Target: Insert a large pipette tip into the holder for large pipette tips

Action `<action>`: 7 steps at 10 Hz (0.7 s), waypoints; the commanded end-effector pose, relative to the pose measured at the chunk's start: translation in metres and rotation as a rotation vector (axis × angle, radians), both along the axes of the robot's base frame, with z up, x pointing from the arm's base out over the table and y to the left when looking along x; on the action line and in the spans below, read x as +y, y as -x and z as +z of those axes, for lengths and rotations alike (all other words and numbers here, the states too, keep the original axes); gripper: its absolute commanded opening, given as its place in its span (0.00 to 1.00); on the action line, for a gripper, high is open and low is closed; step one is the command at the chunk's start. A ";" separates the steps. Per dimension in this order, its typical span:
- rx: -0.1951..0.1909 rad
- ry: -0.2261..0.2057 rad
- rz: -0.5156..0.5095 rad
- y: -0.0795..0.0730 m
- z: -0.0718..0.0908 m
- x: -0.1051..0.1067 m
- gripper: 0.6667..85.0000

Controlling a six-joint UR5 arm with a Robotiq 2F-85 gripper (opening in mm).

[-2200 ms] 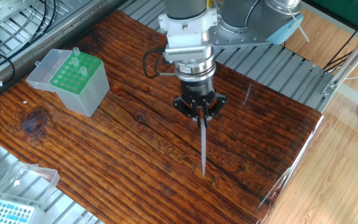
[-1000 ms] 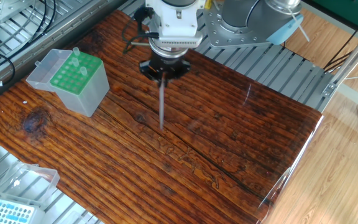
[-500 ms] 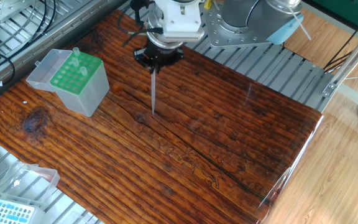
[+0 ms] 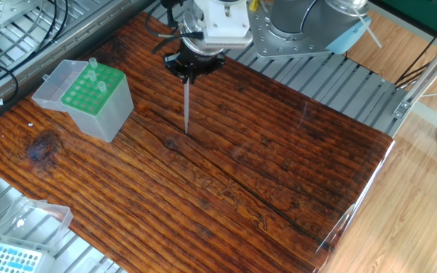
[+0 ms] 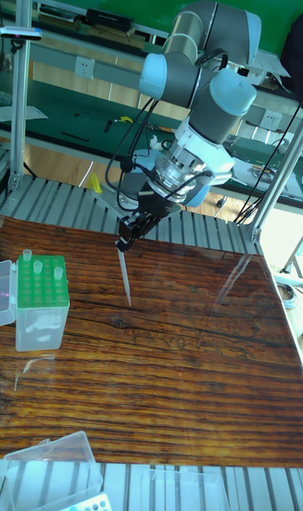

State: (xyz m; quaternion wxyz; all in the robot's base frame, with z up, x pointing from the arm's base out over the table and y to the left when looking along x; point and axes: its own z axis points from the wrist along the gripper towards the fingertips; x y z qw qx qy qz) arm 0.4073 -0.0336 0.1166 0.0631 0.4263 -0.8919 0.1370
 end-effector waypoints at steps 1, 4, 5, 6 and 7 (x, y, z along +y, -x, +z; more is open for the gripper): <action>0.004 -0.020 0.001 0.000 -0.001 0.005 0.00; 0.002 -0.082 0.004 -0.001 -0.005 0.021 0.00; 0.013 -0.122 -0.002 0.002 -0.007 0.031 0.00; 0.011 -0.116 -0.002 0.002 -0.007 0.029 0.00; 0.008 -0.113 0.009 0.000 -0.006 0.028 0.00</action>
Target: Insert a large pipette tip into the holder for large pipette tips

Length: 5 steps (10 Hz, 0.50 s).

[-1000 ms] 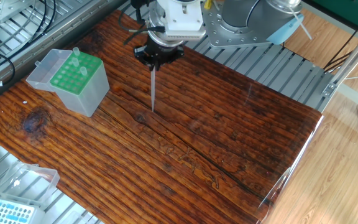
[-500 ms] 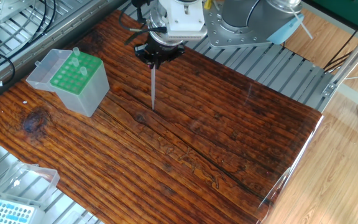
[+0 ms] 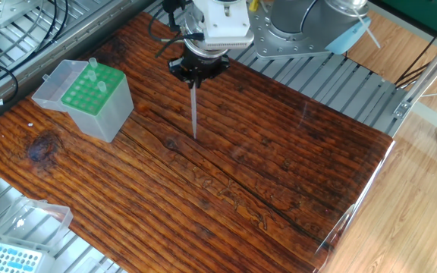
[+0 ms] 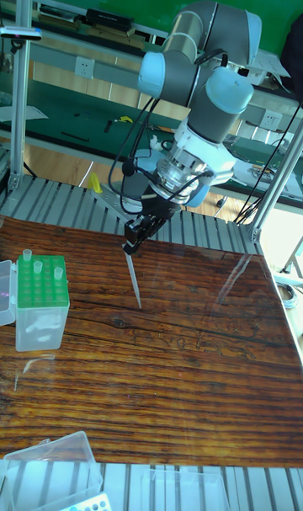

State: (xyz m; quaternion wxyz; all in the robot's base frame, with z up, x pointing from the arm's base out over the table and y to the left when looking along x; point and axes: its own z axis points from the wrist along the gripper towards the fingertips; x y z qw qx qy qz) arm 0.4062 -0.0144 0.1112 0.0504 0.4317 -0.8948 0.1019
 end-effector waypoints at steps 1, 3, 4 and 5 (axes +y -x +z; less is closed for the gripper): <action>0.003 -0.050 0.019 -0.001 -0.002 0.012 0.00; 0.013 -0.069 0.032 0.001 -0.002 0.017 0.00; 0.033 -0.025 0.047 0.005 0.000 0.006 0.00; 0.057 0.018 0.053 0.011 0.002 -0.005 0.00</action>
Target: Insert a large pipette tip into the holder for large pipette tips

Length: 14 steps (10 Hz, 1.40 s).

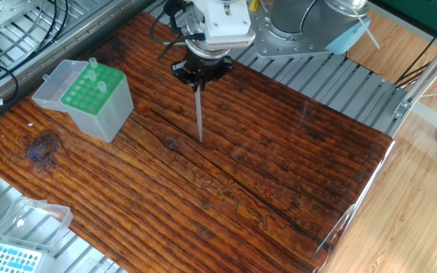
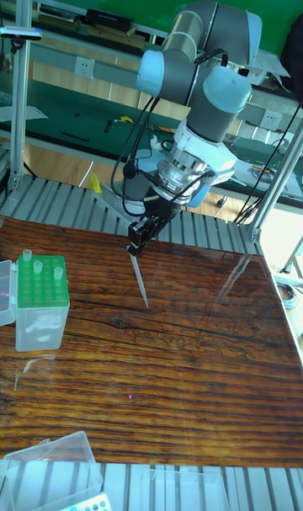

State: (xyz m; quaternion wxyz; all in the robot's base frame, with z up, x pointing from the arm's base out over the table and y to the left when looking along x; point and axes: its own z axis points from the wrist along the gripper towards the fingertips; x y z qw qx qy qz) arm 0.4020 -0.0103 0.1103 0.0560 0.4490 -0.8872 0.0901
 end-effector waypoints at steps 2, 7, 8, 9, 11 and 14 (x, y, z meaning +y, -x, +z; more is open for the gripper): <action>0.040 0.083 0.022 0.008 0.007 -0.022 0.00; 0.090 0.174 0.038 0.019 0.016 -0.044 0.00; 0.081 0.175 0.038 0.017 0.016 -0.044 0.00; 0.079 0.169 0.034 0.017 0.015 -0.043 0.00; 0.082 0.175 0.041 0.017 0.016 -0.045 0.00; 0.080 0.177 0.057 0.017 0.018 -0.056 0.00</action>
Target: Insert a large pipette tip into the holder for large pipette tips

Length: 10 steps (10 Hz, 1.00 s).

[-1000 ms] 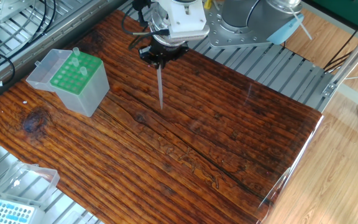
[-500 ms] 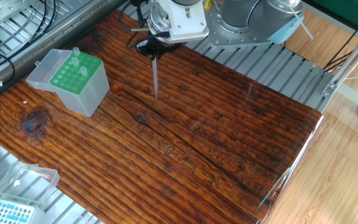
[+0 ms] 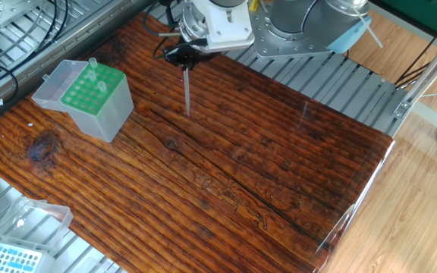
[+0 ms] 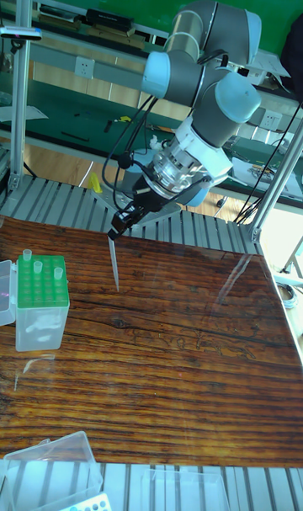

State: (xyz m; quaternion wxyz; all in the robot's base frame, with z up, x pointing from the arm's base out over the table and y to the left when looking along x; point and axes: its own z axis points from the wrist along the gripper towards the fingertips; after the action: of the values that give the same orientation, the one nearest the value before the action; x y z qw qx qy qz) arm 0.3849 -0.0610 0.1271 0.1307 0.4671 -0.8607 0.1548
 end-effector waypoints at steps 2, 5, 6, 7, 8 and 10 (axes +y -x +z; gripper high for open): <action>-0.003 0.001 0.010 0.004 0.004 -0.018 0.00; -0.003 -0.020 0.012 0.005 0.000 -0.020 0.00; -0.007 -0.047 -0.007 0.006 -0.002 -0.012 0.00; -0.011 -0.080 -0.028 0.006 -0.005 -0.004 0.00; -0.012 -0.099 -0.044 0.008 -0.007 0.001 0.00; -0.023 -0.172 -0.057 0.006 -0.012 0.020 0.00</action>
State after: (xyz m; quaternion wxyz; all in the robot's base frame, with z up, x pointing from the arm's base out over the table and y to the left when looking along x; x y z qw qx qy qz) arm 0.3785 -0.0609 0.1202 0.1070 0.4582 -0.8746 0.1168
